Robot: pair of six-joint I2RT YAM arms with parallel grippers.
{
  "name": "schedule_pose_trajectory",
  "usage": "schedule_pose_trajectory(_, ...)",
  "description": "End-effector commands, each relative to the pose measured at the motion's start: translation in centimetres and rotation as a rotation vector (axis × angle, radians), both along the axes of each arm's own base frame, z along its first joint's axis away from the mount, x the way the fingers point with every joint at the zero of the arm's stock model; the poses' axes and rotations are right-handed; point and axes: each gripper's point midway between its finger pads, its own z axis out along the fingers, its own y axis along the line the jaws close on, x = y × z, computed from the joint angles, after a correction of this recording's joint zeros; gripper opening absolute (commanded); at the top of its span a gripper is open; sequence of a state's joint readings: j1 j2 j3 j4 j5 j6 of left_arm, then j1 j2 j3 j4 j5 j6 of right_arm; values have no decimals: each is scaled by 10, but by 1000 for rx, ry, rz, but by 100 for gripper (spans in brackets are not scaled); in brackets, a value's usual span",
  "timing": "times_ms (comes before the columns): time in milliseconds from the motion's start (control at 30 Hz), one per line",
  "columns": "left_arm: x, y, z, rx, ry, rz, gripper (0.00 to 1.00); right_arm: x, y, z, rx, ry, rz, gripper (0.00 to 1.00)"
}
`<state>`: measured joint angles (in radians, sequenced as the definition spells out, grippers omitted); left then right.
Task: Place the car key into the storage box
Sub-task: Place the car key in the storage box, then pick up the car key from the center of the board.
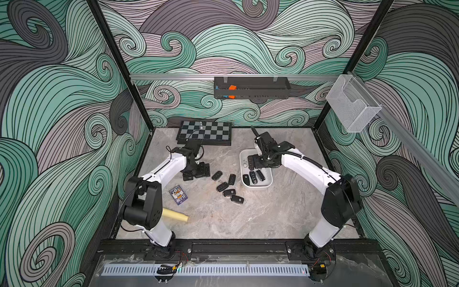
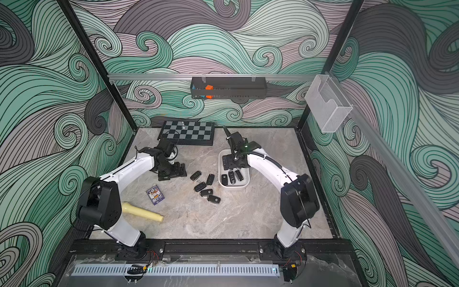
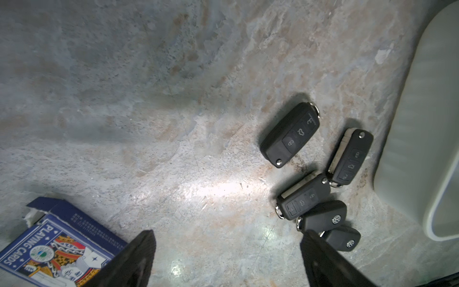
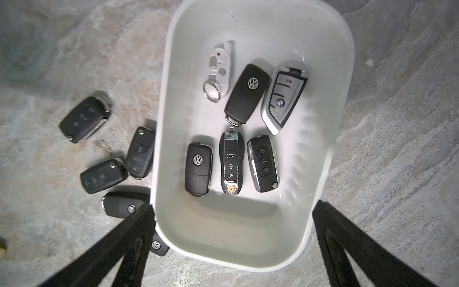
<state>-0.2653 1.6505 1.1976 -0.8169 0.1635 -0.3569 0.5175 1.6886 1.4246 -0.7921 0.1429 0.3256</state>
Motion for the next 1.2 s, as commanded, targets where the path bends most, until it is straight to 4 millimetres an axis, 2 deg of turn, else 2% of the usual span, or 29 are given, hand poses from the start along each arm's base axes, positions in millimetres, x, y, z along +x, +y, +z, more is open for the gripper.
schedule_pose_trajectory(0,9,-11,-2,-23,2,-52,92,-14,-1,11,43,2,-1,99)
schedule_pose_trajectory(133,17,-14,-11,-15,23,-72,90,-26,5,20,110,18,23,99)
schedule_pose_trajectory(333,26,-25,-22,-2,55,-122,89,-40,6,15,160,61,11,99)
schedule_pose_trajectory(700,34,-50,-38,69,73,-231,89,-41,21,24,248,59,55,99)
schedule_pose_trajectory(867,33,-63,-45,89,83,-285,87,-43,19,23,251,57,53,99)
schedule_pose_trajectory(1067,32,-66,-57,152,109,-307,83,-49,16,24,277,36,34,99)
schedule_pose_trajectory(1167,32,-67,-62,176,120,-316,75,-53,14,22,273,34,31,99)
